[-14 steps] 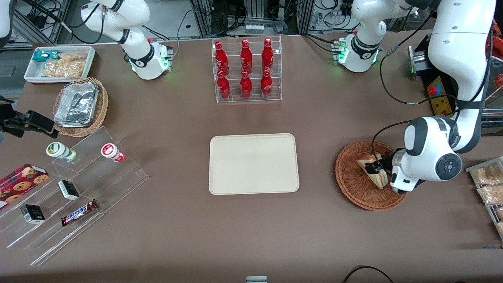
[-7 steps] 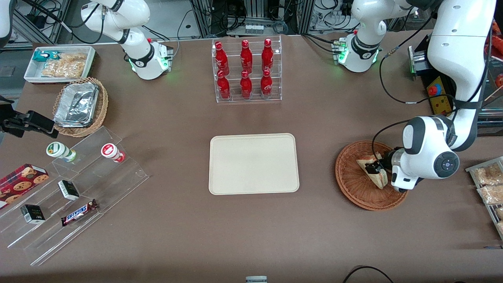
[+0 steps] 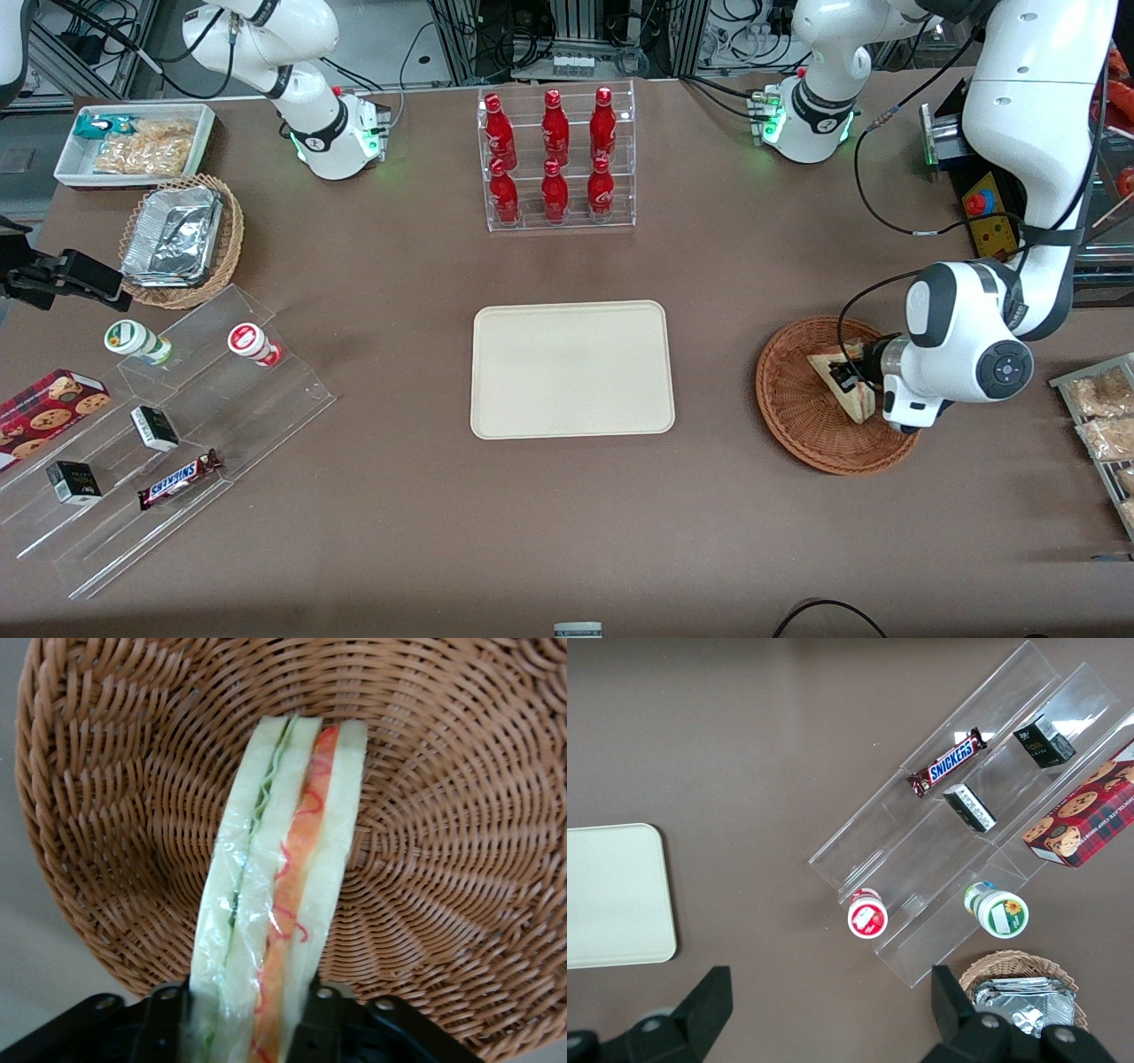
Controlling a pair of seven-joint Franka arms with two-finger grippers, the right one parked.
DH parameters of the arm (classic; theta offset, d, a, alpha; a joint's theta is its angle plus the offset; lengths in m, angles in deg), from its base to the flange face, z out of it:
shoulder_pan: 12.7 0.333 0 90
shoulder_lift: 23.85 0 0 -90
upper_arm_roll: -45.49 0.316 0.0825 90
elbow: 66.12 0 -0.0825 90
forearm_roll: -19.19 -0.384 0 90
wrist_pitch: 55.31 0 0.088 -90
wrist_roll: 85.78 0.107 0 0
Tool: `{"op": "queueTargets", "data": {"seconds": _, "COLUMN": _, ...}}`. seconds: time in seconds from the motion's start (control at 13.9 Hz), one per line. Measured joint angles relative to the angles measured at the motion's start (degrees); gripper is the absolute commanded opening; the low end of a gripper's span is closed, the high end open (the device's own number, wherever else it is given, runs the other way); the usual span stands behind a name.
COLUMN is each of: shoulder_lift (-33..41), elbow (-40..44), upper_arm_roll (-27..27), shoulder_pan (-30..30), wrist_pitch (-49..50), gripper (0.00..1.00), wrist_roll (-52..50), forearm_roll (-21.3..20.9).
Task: Place sandwich from basket to tray
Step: 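Lift the sandwich and carry it with the left gripper onto the cream tray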
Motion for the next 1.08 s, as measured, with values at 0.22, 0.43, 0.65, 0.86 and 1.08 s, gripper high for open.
{"op": "queueTargets", "data": {"seconds": 0.22, "shoulder_lift": 0.2, "elbow": 1.3, "upper_arm_roll": -0.5, "shoulder_pan": -0.4, "wrist_pitch": 0.0, "gripper": 0.13, "wrist_roll": 0.0, "forearm_roll": 0.0}}
{"op": "queueTargets", "data": {"seconds": 0.43, "shoulder_lift": 1.2, "elbow": 4.7, "upper_arm_roll": -1.2, "shoulder_pan": -3.4, "wrist_pitch": 0.6, "gripper": 0.13, "wrist_roll": 0.0, "forearm_roll": 0.0}}
{"op": "queueTargets", "data": {"seconds": 0.65, "shoulder_lift": 1.9, "elbow": 11.4, "upper_arm_roll": -1.8, "shoulder_pan": -10.4, "wrist_pitch": 4.3, "gripper": 0.13, "wrist_roll": -0.2, "forearm_roll": 0.2}}
{"op": "queueTargets", "data": {"seconds": 0.86, "shoulder_lift": 1.0, "elbow": 15.0, "upper_arm_roll": -2.0, "shoulder_pan": -20.3, "wrist_pitch": 3.6, "gripper": 0.13, "wrist_roll": -0.8, "forearm_roll": 0.2}}
{"op": "queueTargets", "data": {"seconds": 1.08, "shoulder_lift": -4.2, "elbow": 17.4, "upper_arm_roll": -2.0, "shoulder_pan": -30.7, "wrist_pitch": -1.7, "gripper": 0.15, "wrist_roll": -7.4, "forearm_roll": 0.2}}
